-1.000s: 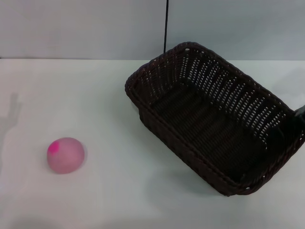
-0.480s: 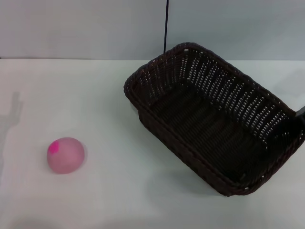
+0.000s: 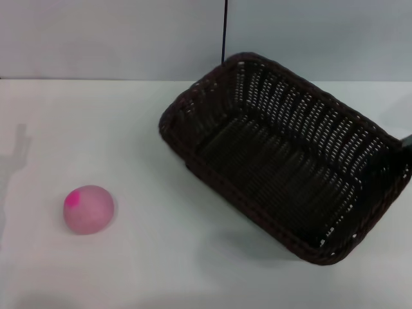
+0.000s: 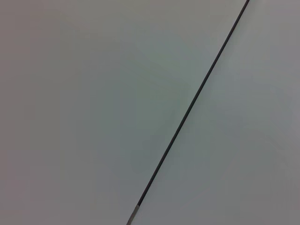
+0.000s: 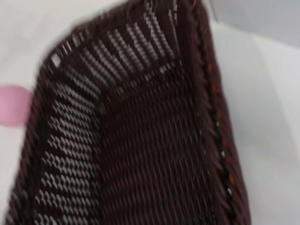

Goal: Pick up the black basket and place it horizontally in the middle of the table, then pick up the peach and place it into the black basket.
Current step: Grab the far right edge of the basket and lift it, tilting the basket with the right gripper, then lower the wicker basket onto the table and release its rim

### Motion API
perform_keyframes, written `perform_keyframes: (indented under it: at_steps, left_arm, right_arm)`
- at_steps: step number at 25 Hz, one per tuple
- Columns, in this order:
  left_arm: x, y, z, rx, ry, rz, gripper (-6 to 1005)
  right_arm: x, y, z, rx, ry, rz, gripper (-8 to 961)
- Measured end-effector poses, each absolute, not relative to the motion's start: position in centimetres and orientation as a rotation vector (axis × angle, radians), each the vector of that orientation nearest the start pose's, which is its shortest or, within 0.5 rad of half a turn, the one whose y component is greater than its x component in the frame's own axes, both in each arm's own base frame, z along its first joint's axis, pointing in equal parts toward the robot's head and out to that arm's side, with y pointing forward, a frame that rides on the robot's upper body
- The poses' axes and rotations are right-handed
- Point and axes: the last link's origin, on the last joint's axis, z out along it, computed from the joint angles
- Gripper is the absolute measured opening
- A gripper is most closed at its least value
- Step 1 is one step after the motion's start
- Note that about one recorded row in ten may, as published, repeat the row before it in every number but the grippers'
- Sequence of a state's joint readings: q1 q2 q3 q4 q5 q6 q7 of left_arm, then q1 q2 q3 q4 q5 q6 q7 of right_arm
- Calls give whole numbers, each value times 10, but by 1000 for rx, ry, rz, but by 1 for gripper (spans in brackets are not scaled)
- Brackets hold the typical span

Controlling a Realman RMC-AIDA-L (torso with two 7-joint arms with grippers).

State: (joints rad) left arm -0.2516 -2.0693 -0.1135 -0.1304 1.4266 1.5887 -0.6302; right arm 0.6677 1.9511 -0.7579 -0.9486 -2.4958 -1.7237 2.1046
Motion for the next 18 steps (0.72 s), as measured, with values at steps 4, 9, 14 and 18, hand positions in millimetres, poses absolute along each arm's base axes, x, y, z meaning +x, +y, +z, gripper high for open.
perform_keyframes:
  at_steps: [4, 9, 14, 18]
  left_arm:
    - [-364, 241, 27, -1213, -784, -1167, 768]
    - [-364, 242, 27, -1212, -784, -1170, 768]
    - [-363, 243, 27, -1212, -782, -1173, 768]
    - [-362, 244, 27, -1214, -782, -1174, 768]
  right_arm:
    - [255, 353, 82, -2744, 1161, 96, 180]
    - [254, 347, 94, -2751, 1135, 252, 180]
    - [255, 343, 108, -2754, 1063, 387, 180]
    - [253, 343, 117, -2769, 956, 422, 181]
